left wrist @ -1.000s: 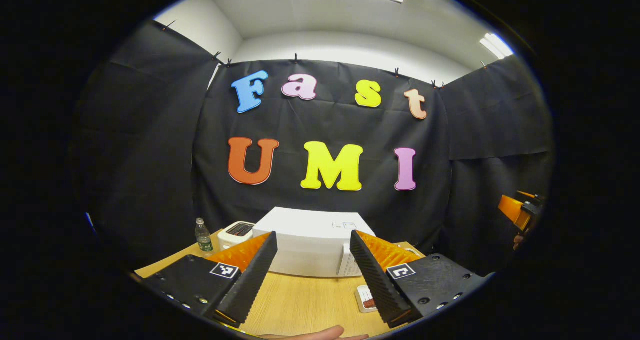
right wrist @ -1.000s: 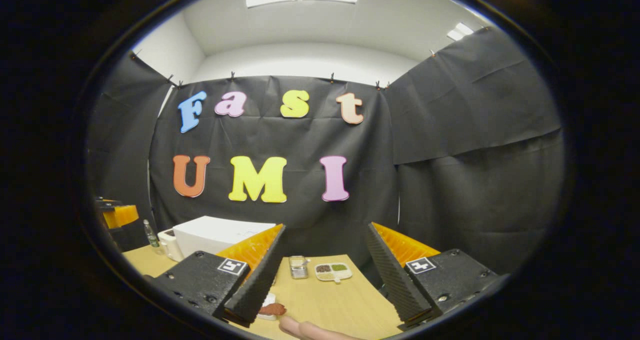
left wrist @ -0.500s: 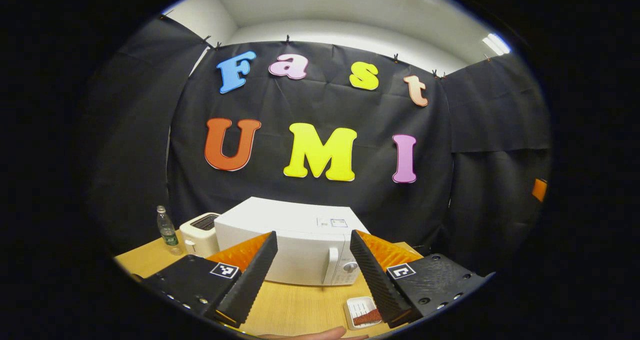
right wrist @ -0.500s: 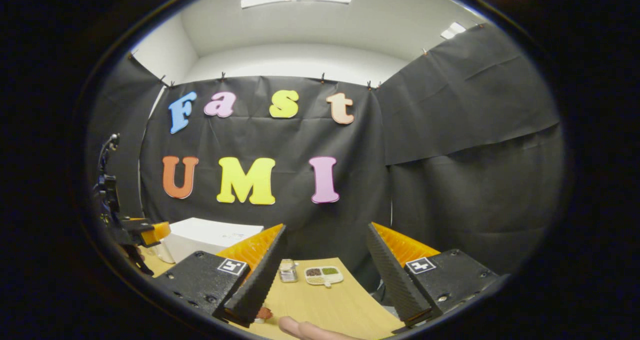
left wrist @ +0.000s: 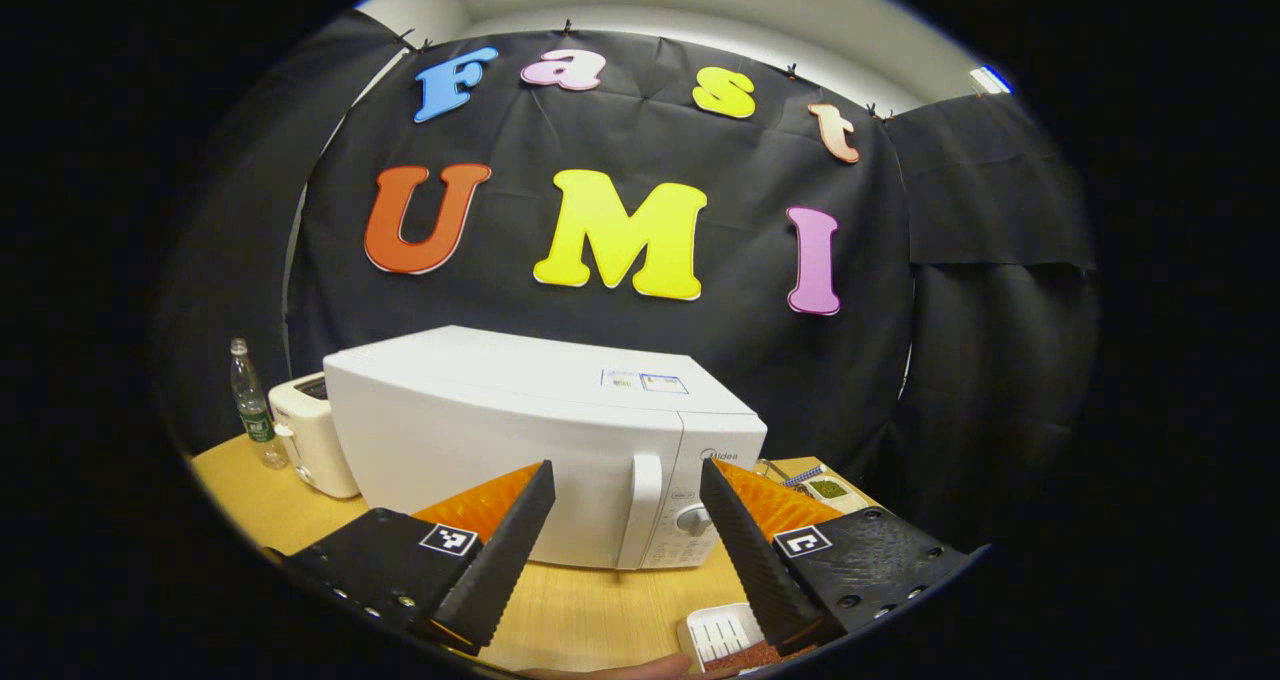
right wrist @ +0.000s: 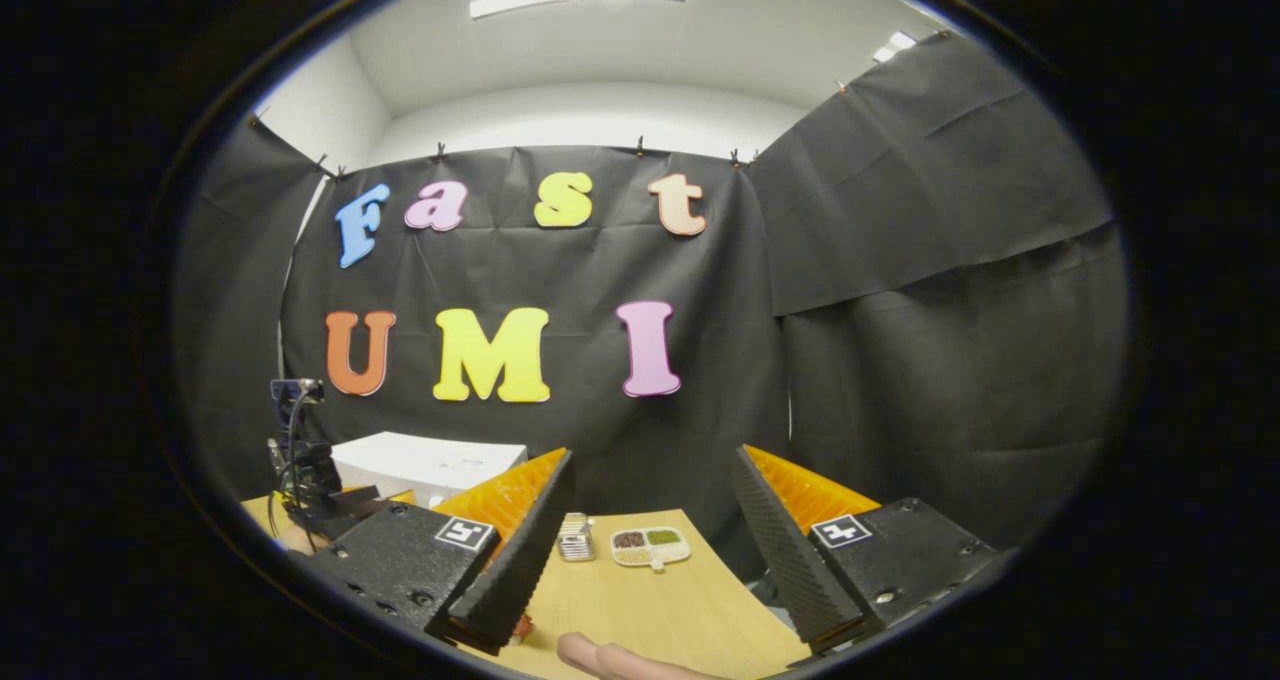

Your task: Open the microwave oven with the left hand, put the food in, and close the microwave oven.

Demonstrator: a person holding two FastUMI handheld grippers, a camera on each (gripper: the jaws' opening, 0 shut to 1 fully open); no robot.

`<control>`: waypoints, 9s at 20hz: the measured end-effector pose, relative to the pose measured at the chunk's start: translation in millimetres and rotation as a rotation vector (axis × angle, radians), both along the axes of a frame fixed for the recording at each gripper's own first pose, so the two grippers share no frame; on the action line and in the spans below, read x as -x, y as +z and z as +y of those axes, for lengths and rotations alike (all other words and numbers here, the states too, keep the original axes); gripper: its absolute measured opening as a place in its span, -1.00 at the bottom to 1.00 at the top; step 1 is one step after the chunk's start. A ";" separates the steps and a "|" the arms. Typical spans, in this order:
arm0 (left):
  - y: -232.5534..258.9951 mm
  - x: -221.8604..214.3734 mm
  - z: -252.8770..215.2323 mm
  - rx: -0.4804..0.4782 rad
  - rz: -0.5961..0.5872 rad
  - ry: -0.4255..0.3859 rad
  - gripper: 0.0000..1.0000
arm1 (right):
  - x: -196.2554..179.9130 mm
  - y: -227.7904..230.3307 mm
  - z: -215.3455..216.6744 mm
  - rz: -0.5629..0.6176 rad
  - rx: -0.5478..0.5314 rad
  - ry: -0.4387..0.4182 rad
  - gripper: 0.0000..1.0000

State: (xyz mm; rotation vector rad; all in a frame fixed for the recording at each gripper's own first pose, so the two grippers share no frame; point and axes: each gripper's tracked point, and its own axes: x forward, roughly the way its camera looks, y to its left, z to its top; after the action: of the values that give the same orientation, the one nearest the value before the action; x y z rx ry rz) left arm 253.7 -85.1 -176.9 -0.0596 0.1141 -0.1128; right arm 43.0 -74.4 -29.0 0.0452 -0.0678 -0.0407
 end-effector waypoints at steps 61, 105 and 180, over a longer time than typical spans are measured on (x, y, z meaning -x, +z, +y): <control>-70.5 200.7 265.3 -0.035 0.044 0.202 -0.80 | 106.9 2.3 63.8 -0.013 0.021 0.200 0.99; 150.6 283.5 150.9 -0.125 -0.169 0.137 0.87 | -65.3 -319.6 182.5 1.251 -0.549 0.894 0.35; 91.8 286.6 230.3 -0.029 -0.092 0.088 0.87 | -339.5 -324.0 514.3 0.384 -0.477 0.060 -0.47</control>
State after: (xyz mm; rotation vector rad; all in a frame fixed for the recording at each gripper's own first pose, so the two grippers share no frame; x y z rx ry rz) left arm -32.9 145.2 -85.2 -0.0305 0.0208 -0.0260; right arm 382.5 439.9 -353.0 0.5147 0.3290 -0.0045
